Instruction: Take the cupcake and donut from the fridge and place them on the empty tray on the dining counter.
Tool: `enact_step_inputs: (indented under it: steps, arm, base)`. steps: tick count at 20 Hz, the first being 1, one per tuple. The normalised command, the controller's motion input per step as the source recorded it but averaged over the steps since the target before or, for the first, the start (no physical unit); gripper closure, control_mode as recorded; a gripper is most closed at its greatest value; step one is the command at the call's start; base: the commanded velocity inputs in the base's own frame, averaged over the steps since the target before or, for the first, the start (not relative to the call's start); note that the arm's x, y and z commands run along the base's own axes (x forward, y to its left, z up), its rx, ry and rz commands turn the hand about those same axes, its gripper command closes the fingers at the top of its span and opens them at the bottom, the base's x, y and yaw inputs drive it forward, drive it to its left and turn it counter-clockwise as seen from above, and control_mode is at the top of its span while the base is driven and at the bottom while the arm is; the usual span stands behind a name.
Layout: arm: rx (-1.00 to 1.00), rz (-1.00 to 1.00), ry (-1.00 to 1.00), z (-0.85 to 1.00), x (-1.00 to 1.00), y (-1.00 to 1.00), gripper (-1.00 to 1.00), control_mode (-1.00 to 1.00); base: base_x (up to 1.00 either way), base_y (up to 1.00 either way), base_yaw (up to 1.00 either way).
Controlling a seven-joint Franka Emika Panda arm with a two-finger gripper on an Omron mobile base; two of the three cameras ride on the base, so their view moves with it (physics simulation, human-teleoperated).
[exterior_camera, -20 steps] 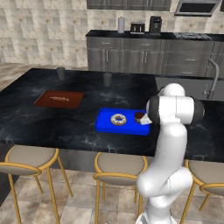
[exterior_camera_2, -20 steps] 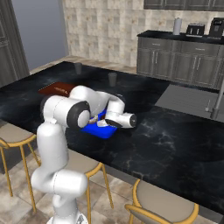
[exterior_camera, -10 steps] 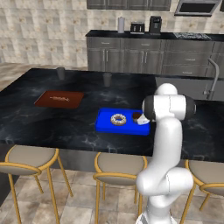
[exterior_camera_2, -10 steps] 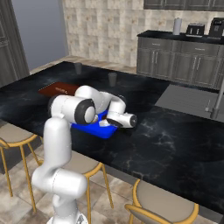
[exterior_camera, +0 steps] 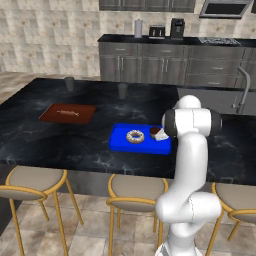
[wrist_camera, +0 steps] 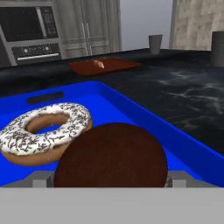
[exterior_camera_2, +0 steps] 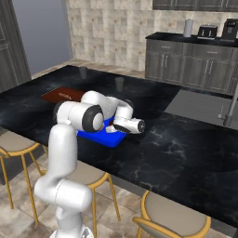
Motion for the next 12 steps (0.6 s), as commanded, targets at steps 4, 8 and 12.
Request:
enact_step_inputs:
  steps: [4, 8, 12]
  arm:
    - [0.0, 0.0, 0.0, 0.01, -0.01, 0.0, -1.0, -1.0]
    - [0.0, 0.0, -0.03, 0.2, -0.15, 0.0, -1.0, -1.0]
    - [0.0, 0.0, -0.04, 0.1, -0.23, 0.0, -1.0, -1.0]
  base:
    - [0.0, 0.0, 0.0]
    - [0.0, 0.0, 0.0]
    - [0.0, 0.0, 0.0]
